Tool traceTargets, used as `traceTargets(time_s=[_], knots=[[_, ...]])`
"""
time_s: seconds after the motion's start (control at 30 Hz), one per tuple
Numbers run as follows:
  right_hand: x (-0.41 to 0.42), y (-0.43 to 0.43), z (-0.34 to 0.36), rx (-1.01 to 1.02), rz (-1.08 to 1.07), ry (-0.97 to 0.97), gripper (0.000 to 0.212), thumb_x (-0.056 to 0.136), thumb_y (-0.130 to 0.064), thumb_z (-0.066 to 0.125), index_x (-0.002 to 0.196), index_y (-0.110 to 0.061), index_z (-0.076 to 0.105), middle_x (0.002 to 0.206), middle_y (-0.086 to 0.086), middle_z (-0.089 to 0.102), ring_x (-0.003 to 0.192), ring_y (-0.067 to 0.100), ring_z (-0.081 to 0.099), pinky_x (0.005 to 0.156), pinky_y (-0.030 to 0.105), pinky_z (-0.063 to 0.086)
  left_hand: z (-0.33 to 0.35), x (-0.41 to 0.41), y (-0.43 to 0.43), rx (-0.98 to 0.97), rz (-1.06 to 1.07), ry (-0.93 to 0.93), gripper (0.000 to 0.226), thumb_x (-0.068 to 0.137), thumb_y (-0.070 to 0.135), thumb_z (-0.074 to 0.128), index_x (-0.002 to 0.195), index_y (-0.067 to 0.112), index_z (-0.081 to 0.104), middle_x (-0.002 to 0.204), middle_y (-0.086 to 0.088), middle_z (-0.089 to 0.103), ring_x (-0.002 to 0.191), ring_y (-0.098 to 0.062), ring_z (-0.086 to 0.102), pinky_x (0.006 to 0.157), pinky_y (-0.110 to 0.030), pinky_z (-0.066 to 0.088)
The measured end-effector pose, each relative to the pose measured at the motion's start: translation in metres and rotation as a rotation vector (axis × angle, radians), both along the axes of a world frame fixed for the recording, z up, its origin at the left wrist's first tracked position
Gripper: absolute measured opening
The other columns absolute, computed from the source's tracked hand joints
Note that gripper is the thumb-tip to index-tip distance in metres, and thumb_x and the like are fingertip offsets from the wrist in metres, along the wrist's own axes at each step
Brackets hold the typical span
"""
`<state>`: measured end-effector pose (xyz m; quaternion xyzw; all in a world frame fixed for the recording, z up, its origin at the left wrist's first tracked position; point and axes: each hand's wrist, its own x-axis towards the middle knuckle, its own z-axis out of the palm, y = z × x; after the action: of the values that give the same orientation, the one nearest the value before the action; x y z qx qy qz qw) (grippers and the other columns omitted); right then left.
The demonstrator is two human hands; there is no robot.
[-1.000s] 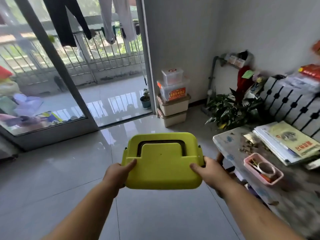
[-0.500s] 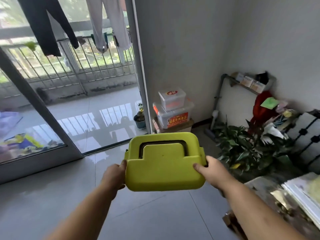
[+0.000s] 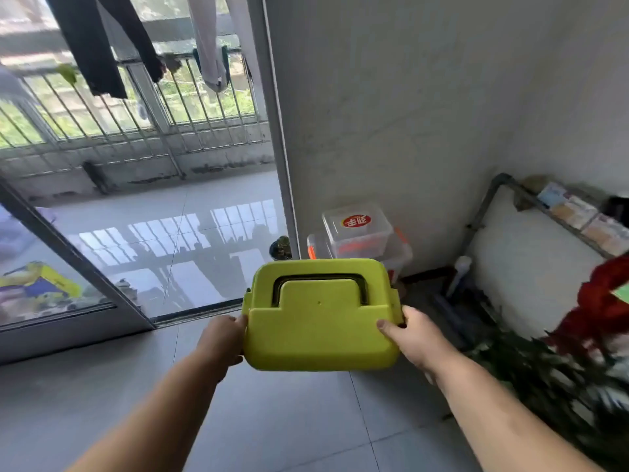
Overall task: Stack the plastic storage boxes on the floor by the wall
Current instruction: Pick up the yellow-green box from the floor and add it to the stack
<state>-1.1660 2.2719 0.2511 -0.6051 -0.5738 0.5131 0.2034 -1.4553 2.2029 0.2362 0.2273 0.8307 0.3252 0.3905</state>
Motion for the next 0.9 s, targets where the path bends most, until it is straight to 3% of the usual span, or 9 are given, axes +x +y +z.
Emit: traceTargets(time_s=[0.13, 0.27, 0.43, 0.73, 0.9], knots=[[-0.024, 0.072, -0.007, -0.029, 0.094, -0.009, 0.04, 0.09, -0.022, 0.066, 0.125, -0.006, 0.055, 0.118, 0.013, 0.065, 0.104, 0.027, 0.061, 0.087, 0.035, 0.049, -0.012, -0.008, 0.044, -0.019, 0.14, -0.152, 0.065, 0.09, 0.056, 0.055, 0.112, -0.005, 0.063, 0.115, -0.026, 0.066, 0.105, -0.042, 0.066, 0.077, -0.043, 0.057], [-0.053, 0.134, -0.016, -0.046, 0.166, -0.034, 0.045, 0.089, -0.023, 0.067, 0.129, -0.008, 0.053, 0.121, 0.012, 0.064, 0.108, 0.028, 0.06, 0.094, 0.041, 0.049, -0.029, -0.022, 0.074, -0.017, 0.192, -0.222, 0.061, 0.081, 0.045, 0.074, 0.111, -0.006, 0.061, 0.112, -0.027, 0.067, 0.103, -0.04, 0.066, 0.081, -0.046, 0.057], [-0.087, 0.192, -0.032, -0.062, 0.199, -0.098, 0.051, 0.09, -0.03, 0.065, 0.134, -0.01, 0.049, 0.128, 0.014, 0.058, 0.115, 0.031, 0.056, 0.1, 0.049, 0.046, -0.047, -0.05, 0.121, 0.031, 0.256, -0.36, 0.053, 0.082, 0.034, 0.075, 0.115, -0.003, 0.057, 0.11, -0.021, 0.067, 0.097, -0.036, 0.067, 0.068, -0.041, 0.057], [-0.117, 0.237, -0.057, -0.173, 0.191, -0.141, 0.053, 0.089, -0.029, 0.066, 0.136, -0.011, 0.048, 0.128, 0.011, 0.059, 0.115, 0.03, 0.056, 0.1, 0.048, 0.047, -0.069, -0.086, 0.163, -0.02, 0.266, -0.435, 0.035, 0.084, 0.029, 0.074, 0.097, 0.0, 0.059, 0.103, -0.019, 0.068, 0.091, -0.032, 0.069, 0.066, -0.041, 0.059], [-0.12, 0.254, -0.069, -0.219, 0.17, -0.117, 0.041, 0.094, -0.028, 0.06, 0.128, -0.006, 0.056, 0.117, 0.011, 0.065, 0.103, 0.026, 0.06, 0.086, 0.038, 0.05, -0.077, -0.089, 0.17, -0.045, 0.273, -0.435, 0.036, 0.083, 0.03, 0.075, 0.097, 0.001, 0.06, 0.102, -0.018, 0.069, 0.091, -0.031, 0.07, 0.064, -0.039, 0.058]])
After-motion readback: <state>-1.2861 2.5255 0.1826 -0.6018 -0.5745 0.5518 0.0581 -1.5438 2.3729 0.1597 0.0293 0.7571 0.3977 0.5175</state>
